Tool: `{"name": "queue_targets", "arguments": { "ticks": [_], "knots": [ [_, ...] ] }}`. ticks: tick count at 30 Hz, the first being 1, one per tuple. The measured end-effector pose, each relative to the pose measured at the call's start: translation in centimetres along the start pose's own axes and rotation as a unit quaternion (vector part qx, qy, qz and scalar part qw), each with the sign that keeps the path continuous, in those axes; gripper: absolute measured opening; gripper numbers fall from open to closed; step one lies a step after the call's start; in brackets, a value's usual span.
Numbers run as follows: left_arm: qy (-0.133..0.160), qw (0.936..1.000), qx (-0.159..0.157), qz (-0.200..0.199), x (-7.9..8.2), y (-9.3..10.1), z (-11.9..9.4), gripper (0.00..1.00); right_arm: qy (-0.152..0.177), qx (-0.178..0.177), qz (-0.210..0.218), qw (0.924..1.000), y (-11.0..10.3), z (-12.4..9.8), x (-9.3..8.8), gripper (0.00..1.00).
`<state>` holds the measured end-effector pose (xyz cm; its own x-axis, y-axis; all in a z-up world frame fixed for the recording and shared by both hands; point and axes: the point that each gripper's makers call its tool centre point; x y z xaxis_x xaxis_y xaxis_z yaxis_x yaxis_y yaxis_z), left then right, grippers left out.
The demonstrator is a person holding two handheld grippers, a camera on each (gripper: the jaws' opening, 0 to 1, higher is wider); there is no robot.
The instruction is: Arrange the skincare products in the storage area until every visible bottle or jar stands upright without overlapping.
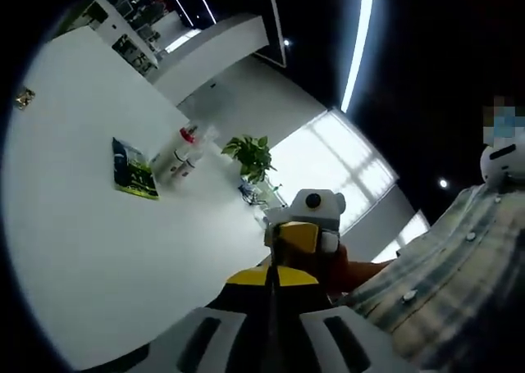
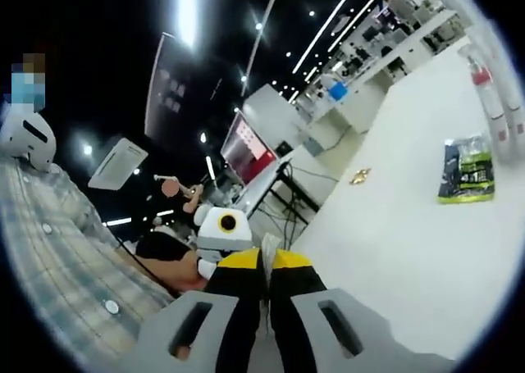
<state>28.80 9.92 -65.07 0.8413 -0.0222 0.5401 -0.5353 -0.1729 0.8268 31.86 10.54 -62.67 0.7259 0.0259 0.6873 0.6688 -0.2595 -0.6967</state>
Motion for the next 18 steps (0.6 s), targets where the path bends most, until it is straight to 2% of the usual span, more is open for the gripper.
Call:
{"name": "queue_targets", "arguments": {
  "ticks": [2,5,7,10,12,13,14,16,18],
  "knots": [
    [0.015,0.9999,0.003,-0.007,0.5,-0.1,-0.4,0.0,0.005,-0.014,-0.008,0.9999,0.1,-0.2,0.2,0.09],
    [0.044,0.9982,0.006,-0.039,1.5,-0.6,-1.2,0.0,0.014,-0.078,-0.043,0.9959,1.3,-1.1,0.7,0.19],
    [0.054,0.9971,0.006,-0.054,1.9,-0.9,-1.6,0.0,0.022,-0.133,-0.061,0.989,2.2,-1.8,1.1,0.22],
    [0.053,0.9958,0.027,-0.069,2.5,-2.3,-2.2,0.0,0.011,-0.205,-0.105,0.973,3.6,-2.6,1.0,0.28],
    [0.047,0.9953,0.046,-0.072,2.8,-3.2,-2.4,0.0,0.012,-0.218,-0.133,0.9667,3.6,-2.6,1.1,0.36],
    [0.043,0.9945,0.055,-0.078,3.1,-3.7,-2.6,0.0,0.01,-0.224,-0.161,0.961,3.7,-2.5,1.2,0.43],
    [0.04,0.9942,0.058,-0.082,3.6,-4.2,-2.8,0.0,-0.005,-0.239,-0.159,0.9579,4.2,-2.5,0.7,0.48],
    [0.032,0.9938,0.067,-0.084,4.4,-5.0,-3.1,0.0,-0.05,-0.265,-0.18,0.9461,5.1,-2.3,-0.4,0.46],
    [0.023,0.993,0.077,-0.087,5.2,-5.7,-3.3,0.0,-0.071,-0.296,-0.215,0.9279,6.0,-2.6,-0.8,0.43]
  ]
}}
Point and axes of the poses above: the point that each gripper's makers call its tool centre point, and the gripper's own axes: z roughly forward along the fingers, y roughly to its right, x roughly out of its top, and after that the axes turned 12 degrees about -y, right-handed
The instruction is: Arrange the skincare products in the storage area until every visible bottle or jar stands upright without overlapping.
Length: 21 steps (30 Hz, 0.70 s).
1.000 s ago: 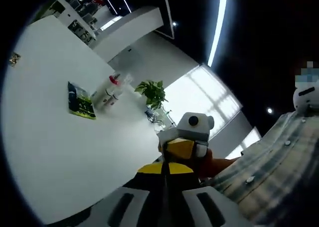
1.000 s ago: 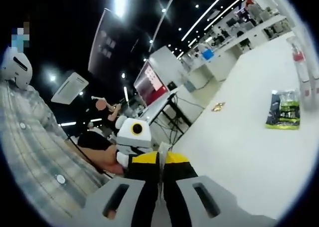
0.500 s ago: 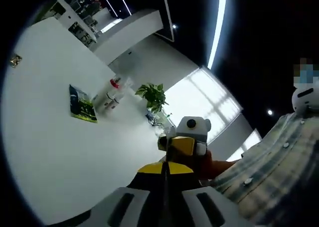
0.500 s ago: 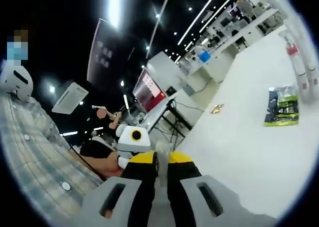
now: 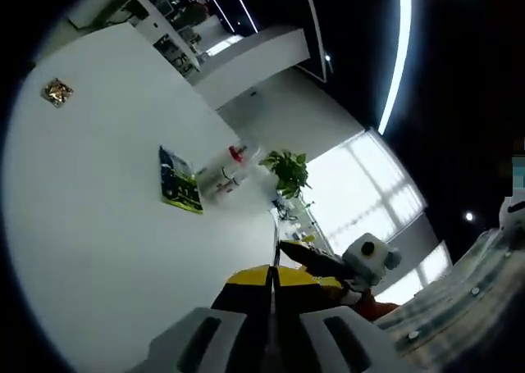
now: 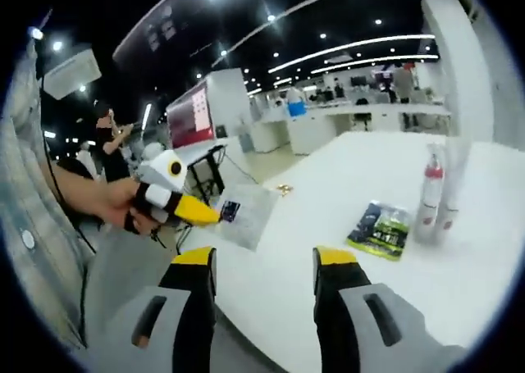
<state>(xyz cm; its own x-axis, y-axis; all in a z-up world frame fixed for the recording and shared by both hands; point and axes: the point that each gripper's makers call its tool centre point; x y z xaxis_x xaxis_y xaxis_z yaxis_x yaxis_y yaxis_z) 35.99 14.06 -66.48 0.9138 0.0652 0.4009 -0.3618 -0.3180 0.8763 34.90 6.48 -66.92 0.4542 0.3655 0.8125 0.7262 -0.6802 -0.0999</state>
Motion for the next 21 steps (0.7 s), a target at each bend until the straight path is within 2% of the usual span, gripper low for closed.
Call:
{"name": "queue_targets", "arguments": {
  "ticks": [2,3,4,6,7,9,11,12,14,15,16,17,18,21],
  "knots": [
    [-0.007,0.9999,0.007,0.003,1.2,-0.5,0.0,0.0,-0.021,-0.022,-0.018,0.9994,0.6,0.5,-1.0,0.43],
    [-0.01,0.9999,0.009,0.005,1.7,-0.7,0.0,0.0,-0.034,-0.046,-0.029,0.9979,1.3,0.7,-1.5,0.43],
    [-0.012,0.9999,0.011,0.003,2.2,-0.9,0.0,0.0,-0.073,-0.09,-0.057,0.9916,2.5,1.0,-2.8,0.43],
    [-0.019,0.9997,0.013,-0.002,3.2,-1.3,0.2,0.0,-0.149,-0.119,-0.078,0.9785,3.5,1.8,-5.2,0.42],
    [-0.023,0.9996,0.016,-0.001,3.9,-1.7,0.3,0.0,-0.161,-0.128,-0.086,0.9747,3.8,2.0,-5.5,0.41],
    [-0.033,0.9991,0.025,-0.001,4.8,-2.6,0.6,0.0,-0.168,-0.131,-0.1,0.9719,3.9,2.1,-5.3,0.37],
    [-0.039,0.9987,0.032,0.0,5.5,-3.3,0.9,0.0,-0.153,-0.105,-0.096,0.978,3.0,2.0,-5.1,0.3],
    [-0.044,0.9985,0.033,-0.001,6.0,-3.7,1.1,0.0,-0.15,-0.104,-0.109,0.9772,2.8,1.6,-4.9,0.27],
    [-0.051,0.9981,0.035,-0.004,6.8,-4.4,1.6,0.0,-0.157,-0.133,-0.154,0.9664,3.5,1.4,-4.8,0.25],
    [-0.055,0.9978,0.038,-0.004,7.1,-4.8,1.8,0.0,-0.156,-0.134,-0.148,0.9674,3.5,1.5,-4.9,0.23],
    [-0.06,0.9974,0.041,-0.005,7.7,-5.2,2.1,0.0,-0.151,-0.138,-0.146,0.9681,3.5,1.7,-4.7,0.18],
    [-0.062,0.9972,0.042,-0.005,8.0,-5.4,2.3,0.0,-0.143,-0.154,-0.16,0.9645,3.9,1.7,-4.3,0.14],
    [-0.064,0.9971,0.041,-0.009,8.6,-5.8,2.7,0.0,-0.147,-0.155,-0.177,0.9607,3.9,1.6,-4.3,0.12],
    [-0.073,0.9965,0.04,-0.012,9.7,-6.4,3.5,0.0,-0.114,-0.146,-0.132,0.9739,3.6,1.7,-3.6,0.15]
  ]
}}
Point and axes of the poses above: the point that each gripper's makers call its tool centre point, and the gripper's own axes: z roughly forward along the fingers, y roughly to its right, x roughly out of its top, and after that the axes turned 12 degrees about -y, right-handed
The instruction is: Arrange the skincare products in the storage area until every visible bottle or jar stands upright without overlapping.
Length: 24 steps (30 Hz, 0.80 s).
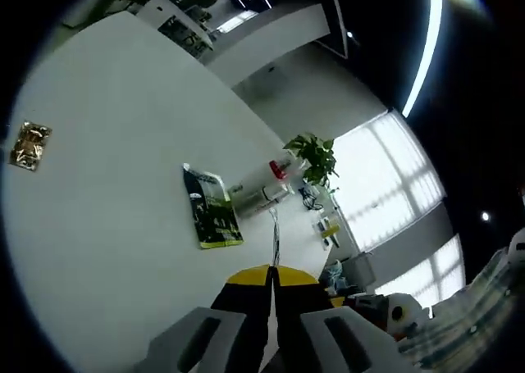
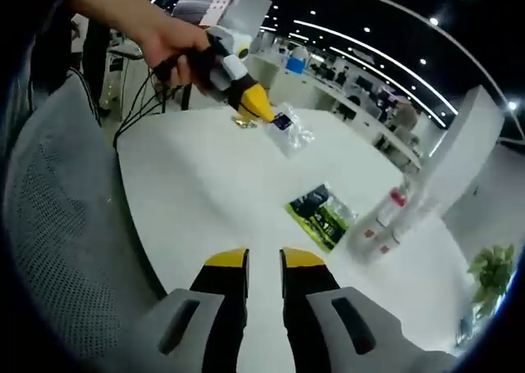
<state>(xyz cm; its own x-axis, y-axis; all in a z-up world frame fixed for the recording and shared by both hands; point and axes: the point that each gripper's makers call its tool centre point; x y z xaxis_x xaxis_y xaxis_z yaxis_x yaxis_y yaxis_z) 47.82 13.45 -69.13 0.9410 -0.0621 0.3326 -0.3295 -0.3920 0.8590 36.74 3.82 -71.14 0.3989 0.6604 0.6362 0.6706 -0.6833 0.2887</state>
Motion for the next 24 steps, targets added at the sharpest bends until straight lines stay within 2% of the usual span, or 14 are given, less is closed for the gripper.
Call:
{"name": "queue_targets", "arguments": {
  "ticks": [4,5,9,14,17,20,24],
  "knots": [
    [-0.014,0.9998,0.017,-0.005,2.4,-1.9,1.0,0.01,-0.004,-0.012,0.025,0.9996,0.9,0.0,-0.4,0.18],
    [-0.018,0.9995,0.027,-0.006,3.0,-2.7,1.2,0.0,-0.007,-0.016,0.025,0.9995,1.1,0.1,-0.5,0.18],
    [-0.027,0.9987,0.035,-0.027,4.9,-4.8,2.0,0.0,-0.015,-0.026,0.026,0.9992,1.4,0.1,-0.9,0.21],
    [-0.041,0.9976,0.039,-0.039,6.3,-6.4,3.3,0.01,-0.026,-0.022,0.026,0.9991,1.2,0.5,-1.3,0.22],
    [-0.049,0.9948,0.058,-0.067,6.9,-8.2,3.8,0.01,-0.031,-0.025,0.027,0.9988,1.4,0.5,-1.3,0.22],
    [-0.051,0.9939,0.055,-0.081,8.0,-9.4,4.3,0.01,-0.037,-0.028,0.031,0.9984,1.5,0.6,-1.5,0.22],
    [-0.073,0.9921,0.06,-0.083,8.3,-10.3,5.2,0.01,-0.049,-0.036,0.022,0.9979,1.7,0.8,-2.0,0.22]
  ]
}}
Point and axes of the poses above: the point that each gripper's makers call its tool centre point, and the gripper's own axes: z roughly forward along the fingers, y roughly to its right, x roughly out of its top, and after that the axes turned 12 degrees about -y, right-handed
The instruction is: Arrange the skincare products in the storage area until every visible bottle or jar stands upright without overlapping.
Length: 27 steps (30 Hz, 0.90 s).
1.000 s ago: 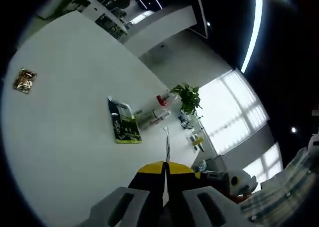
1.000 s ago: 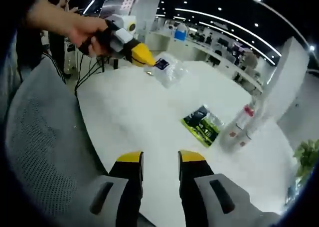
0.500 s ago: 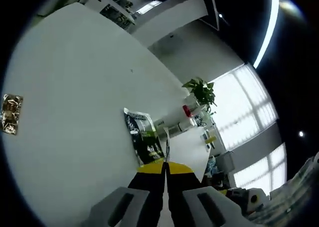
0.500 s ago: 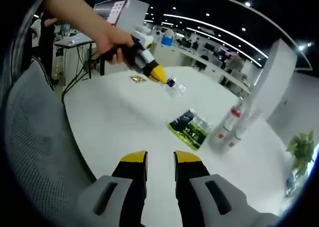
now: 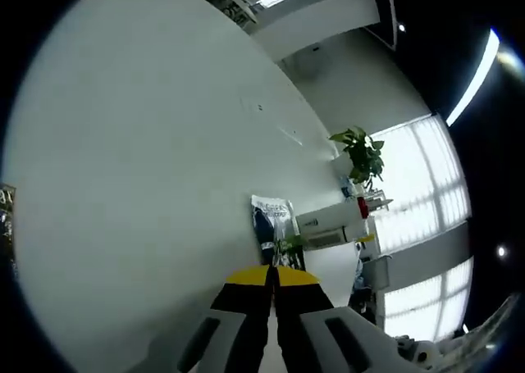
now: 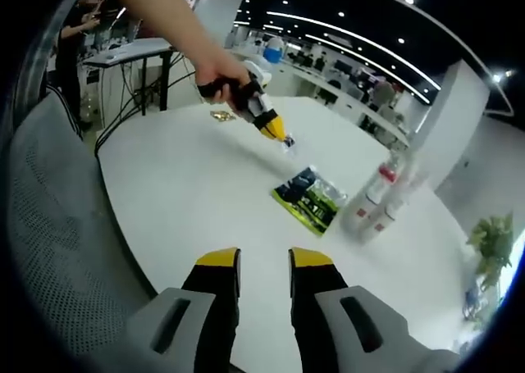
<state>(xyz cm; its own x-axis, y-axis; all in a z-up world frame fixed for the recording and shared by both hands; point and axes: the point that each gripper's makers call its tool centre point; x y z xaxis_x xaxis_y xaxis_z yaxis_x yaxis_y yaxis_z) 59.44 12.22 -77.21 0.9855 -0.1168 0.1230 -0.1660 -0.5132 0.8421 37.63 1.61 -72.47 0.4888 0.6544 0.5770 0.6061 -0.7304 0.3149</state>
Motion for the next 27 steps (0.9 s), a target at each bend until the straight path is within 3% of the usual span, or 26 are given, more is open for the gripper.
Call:
{"name": "queue_targets", "arguments": {
  "ticks": [9,16,17,21,27],
  "knots": [
    [-0.018,0.9998,0.013,-0.003,1.2,-1.8,1.0,0.01,-0.012,-0.001,0.014,0.9998,0.2,0.3,-0.5,0.24],
    [-0.043,0.9987,0.025,-0.008,0.5,-2.5,1.2,0.01,-0.018,-0.003,0.018,0.9997,0.3,0.3,-0.7,0.24],
    [-0.046,0.9984,0.032,0.004,0.6,-2.8,1.3,0.01,-0.018,-0.003,0.016,0.9997,0.2,0.3,-0.6,0.24],
    [-0.051,0.9979,0.038,-0.011,0.6,-3.1,1.3,0.02,-0.015,-0.003,-0.004,0.9999,-0.3,0.3,-0.4,0.24],
    [-0.062,0.9969,0.046,-0.018,0.7,-3.4,1.3,0.03,-0.015,-0.006,0.014,0.9998,0.3,0.2,-0.5,0.27]
  ]
}}
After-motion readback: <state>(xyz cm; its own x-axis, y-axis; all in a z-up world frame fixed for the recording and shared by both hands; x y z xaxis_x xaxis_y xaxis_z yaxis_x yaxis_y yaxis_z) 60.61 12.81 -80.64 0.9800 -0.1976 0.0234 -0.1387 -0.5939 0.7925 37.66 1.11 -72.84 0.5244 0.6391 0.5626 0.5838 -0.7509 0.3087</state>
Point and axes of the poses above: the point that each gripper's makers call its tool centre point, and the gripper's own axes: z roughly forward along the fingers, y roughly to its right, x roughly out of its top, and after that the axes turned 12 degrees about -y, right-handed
